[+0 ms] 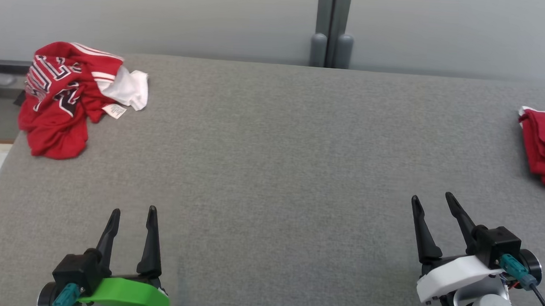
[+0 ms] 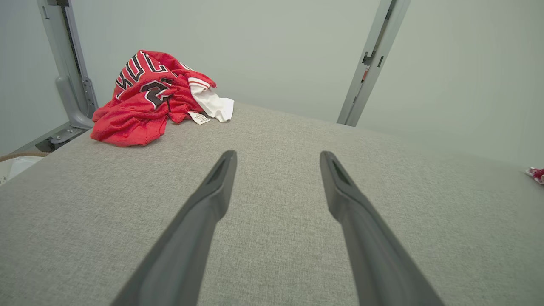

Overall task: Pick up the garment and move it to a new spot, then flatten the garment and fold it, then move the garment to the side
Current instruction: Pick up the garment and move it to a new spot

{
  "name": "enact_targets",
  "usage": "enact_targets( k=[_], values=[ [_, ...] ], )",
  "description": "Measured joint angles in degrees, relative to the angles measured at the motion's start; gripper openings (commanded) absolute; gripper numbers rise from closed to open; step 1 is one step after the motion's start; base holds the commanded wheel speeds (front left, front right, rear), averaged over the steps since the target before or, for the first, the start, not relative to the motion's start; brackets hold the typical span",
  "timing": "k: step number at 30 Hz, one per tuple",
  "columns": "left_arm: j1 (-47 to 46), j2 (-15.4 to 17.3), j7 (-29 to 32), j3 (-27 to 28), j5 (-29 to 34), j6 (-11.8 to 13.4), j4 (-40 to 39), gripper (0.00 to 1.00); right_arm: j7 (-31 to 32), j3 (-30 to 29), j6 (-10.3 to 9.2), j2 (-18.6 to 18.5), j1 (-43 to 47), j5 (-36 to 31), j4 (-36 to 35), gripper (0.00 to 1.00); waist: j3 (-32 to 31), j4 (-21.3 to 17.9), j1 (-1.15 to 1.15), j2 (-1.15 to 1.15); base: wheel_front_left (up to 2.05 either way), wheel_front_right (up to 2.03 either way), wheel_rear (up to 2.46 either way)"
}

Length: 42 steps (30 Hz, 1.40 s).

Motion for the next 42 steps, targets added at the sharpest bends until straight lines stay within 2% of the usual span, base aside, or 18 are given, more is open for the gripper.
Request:
enact_targets(
  k=[16, 23, 28, 34, 39, 42],
  values=[
    [0.4, 0.0, -0.1, 0.5, -0.1, 0.3, -0.6, 1.00, -0.1, 1.6, 0.00, 0.0, 0.5, 0.1, -0.9, 1.00, 0.7, 15.8, 0.00, 0.00, 0.00, 0.00, 0.00],
    [0.8, 0.0, -0.1, 0.6, -0.4, 0.4, -1.1, 1.00, -0.1, 2.3, 0.00, 0.0, 0.5, -0.2, -1.2, 1.00, 1.1, 19.9, 0.00, 0.00, 0.00, 0.00, 0.00],
    [0.9, 0.0, -0.1, 0.7, -1.0, 1.0, -1.8, 1.00, -0.1, 2.7, 0.00, 0.0, -0.2, -0.5, -1.5, 1.00, 2.2, 20.0, 0.00, 0.00, 0.00, 0.00, 0.00],
    [-0.4, 0.0, -0.1, 2.2, -1.4, 1.5, -2.9, 1.00, -0.1, 2.5, 0.00, 0.1, -2.2, -1.7, -2.3, 1.00, 3.8, 18.1, 0.00, 0.00, 0.00, 0.00, 0.00],
    [-7.1, 0.4, -0.1, 7.3, 0.1, 1.4, -5.7, 1.00, -0.1, 1.6, 0.00, 0.0, -4.2, -3.1, -3.6, 1.00, 5.8, 15.7, 0.00, 0.00, 0.00, 0.00, 0.00],
    [-13.1, 2.6, -0.1, 9.2, 1.5, 1.1, -6.4, 1.00, -0.1, 1.2, 0.00, 0.0, -5.0, -4.0, -4.0, 1.00, 7.2, 14.0, 0.00, 0.00, 0.00, 0.00, 0.00]
  ],
)
